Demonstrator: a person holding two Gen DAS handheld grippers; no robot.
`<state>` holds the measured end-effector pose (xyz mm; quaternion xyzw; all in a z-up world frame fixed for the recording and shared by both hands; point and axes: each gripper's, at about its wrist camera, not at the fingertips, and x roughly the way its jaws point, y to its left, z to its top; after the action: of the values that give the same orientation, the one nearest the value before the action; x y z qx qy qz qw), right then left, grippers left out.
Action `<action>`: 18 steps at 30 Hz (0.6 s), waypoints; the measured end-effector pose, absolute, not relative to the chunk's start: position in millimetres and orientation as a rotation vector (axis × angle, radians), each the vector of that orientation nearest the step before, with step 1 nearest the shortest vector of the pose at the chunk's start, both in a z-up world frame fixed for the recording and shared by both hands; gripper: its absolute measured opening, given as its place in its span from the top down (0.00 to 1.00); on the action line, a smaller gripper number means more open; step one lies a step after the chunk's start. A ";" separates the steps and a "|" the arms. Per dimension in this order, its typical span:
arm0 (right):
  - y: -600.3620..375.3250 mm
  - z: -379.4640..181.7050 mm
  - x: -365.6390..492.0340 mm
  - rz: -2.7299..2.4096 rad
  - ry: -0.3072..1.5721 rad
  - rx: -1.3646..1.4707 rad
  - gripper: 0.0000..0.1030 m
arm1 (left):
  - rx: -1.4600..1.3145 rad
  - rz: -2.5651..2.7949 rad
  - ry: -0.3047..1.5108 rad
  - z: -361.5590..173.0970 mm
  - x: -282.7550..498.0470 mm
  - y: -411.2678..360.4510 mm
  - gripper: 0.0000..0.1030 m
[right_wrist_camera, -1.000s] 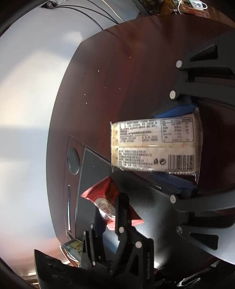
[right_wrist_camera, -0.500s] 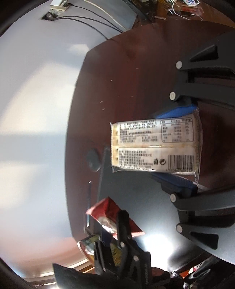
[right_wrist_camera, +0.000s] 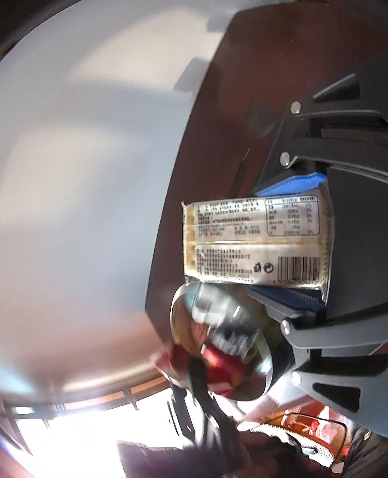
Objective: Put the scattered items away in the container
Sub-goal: 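Carry the packet and snack bar into the metal tin and release both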
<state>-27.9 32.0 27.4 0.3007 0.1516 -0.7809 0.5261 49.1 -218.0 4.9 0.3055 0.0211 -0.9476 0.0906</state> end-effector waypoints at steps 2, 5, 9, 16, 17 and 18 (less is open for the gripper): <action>-2.4 28.3 -11.1 -1.825 0.385 0.703 0.46 | 0.902 -2.757 0.098 1.5 54.1 -248.1 0.59; -54.1 21.7 9.4 -1.771 0.422 0.699 0.46 | 0.909 -2.697 0.153 -9.8 55.6 -279.2 0.59; -105.2 8.1 29.2 -1.720 0.465 0.711 0.46 | 0.927 -2.638 0.204 -27.5 54.0 -308.5 0.59; -146.7 -18.1 41.2 -1.713 0.542 0.738 0.46 | 0.933 -2.601 0.224 -46.7 58.7 -325.2 0.59; -148.4 -19.7 41.5 -1.716 0.541 0.743 0.46 | 0.937 -2.599 0.234 -49.3 58.0 -325.8 0.59; -150.2 -21.2 41.7 -1.719 0.540 0.747 0.46 | 0.942 -2.597 0.244 -51.8 57.4 -326.5 0.59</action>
<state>41.7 -150.2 -21.2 0.3171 0.2292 -0.7295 0.5610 57.4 -326.5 -51.8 0.3339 0.0863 -0.9206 0.1834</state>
